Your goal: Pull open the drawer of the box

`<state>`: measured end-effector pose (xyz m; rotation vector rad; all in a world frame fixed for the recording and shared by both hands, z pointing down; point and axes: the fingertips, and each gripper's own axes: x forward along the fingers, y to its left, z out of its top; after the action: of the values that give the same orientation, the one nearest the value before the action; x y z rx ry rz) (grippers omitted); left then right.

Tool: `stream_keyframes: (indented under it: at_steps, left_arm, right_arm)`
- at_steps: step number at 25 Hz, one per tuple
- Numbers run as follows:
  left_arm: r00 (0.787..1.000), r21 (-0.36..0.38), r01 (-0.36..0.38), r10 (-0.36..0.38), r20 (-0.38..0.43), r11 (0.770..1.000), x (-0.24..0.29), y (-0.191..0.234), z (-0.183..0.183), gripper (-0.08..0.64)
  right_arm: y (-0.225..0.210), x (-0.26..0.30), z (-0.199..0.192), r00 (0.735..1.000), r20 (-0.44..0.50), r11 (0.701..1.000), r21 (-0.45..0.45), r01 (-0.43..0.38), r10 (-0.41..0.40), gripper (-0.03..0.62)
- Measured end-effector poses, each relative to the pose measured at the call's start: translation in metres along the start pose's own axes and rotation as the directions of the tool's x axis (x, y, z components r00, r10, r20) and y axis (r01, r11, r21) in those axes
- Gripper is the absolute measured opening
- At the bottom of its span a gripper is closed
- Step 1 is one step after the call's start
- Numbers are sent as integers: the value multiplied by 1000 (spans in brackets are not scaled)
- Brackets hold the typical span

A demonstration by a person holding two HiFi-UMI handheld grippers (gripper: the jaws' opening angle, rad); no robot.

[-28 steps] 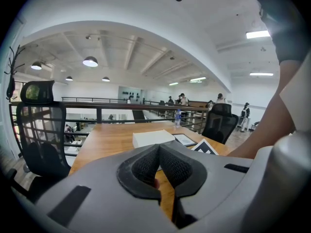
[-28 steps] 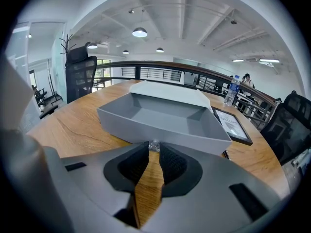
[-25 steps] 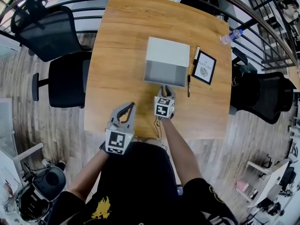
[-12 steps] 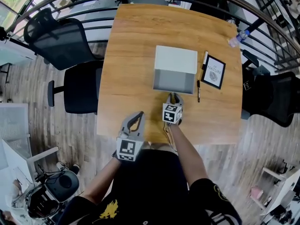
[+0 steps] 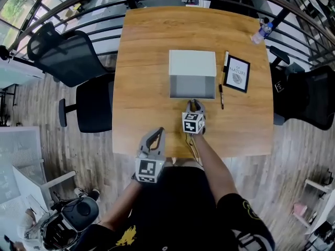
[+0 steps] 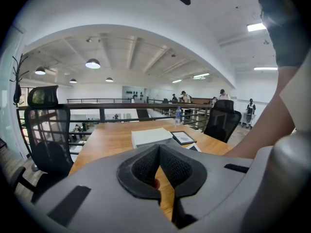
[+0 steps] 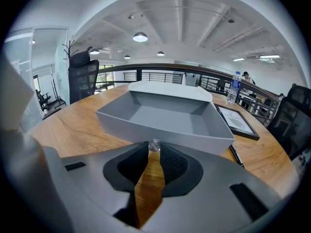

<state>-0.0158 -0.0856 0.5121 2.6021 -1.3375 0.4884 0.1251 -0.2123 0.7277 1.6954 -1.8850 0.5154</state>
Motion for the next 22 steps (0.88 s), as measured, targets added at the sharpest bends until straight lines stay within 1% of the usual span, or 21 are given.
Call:
stream_keyframes:
  at_steps: [3,5,7,11,15,17,19,20,22]
  left_arm:
    - [1000,16,8,-8,9,1000,-4,-5,3,17]
    - [1000,28,18,-19,11,999,-9,-9,2,17]
    - [999,32,29,-29,15,999,-16,-14,-1,17]
    - [998,29,46,-48,43,999,-34,-20,-4,17]
    - [996,-2,58,-57,67,998,-61,-22,-13,17]
    - [997,-21,58,-57,56,998,-79,-22,-30,17]
    - [998,-41,53,-52,32,998,-96,-19,-45,17]
    - [998,-48,51,-50,27,998,-104,-18,-48,17]
    - [997,-54,60,-57,47,997,-120,-23,-45,17]
  right_arm:
    - [-5,1,-10,999,-35,999,34,-8,9,76]
    - [-9,-5,-22,999,-52,998,56,7,-4,83]
    - [-10,-15,-34,998,-65,998,57,24,-20,84]
    - [-6,-46,-64,996,-79,998,39,41,-37,81]
    - [7,-92,-100,993,-120,999,49,17,-11,59]
    - [15,-125,-109,995,-99,1000,23,13,-10,22]
    - [22,-164,-105,999,-42,1000,0,10,-10,11]
    - [25,-183,-101,1000,-10,1000,2,8,-8,5]
    - [27,-225,-90,999,53,1000,17,7,-8,0]
